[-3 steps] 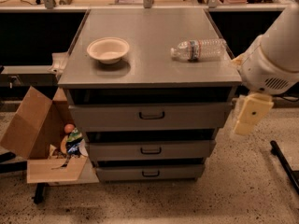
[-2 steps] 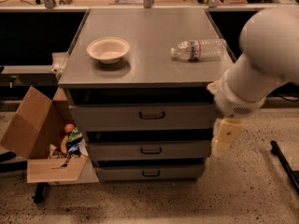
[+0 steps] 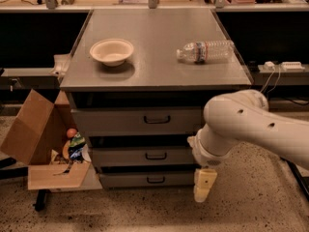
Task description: Open bottom drawer
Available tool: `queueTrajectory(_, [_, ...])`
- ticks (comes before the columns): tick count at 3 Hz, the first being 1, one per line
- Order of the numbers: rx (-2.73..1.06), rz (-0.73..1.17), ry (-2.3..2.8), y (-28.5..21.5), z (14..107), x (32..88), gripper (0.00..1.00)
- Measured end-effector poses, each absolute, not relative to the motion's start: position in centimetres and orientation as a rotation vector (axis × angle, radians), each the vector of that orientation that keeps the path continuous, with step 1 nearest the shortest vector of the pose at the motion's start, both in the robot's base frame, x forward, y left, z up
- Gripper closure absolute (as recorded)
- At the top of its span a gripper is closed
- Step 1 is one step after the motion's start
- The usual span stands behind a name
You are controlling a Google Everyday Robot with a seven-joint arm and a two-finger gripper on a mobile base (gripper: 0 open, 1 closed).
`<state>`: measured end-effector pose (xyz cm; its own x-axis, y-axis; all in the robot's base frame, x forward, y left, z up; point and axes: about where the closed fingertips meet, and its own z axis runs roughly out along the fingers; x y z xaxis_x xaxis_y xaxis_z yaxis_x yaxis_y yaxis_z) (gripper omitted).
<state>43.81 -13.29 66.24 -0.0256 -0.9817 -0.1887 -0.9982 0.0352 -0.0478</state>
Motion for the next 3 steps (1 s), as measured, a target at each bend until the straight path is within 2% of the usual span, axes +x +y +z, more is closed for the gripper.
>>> queueTrajectory(1, [-2.015,0.322,2.146,-10.6,60.3,41.7,0.0])
queueTrajectory(3, [-1.999,0.309,2.148,-11.0,57.9,42.4,0.0])
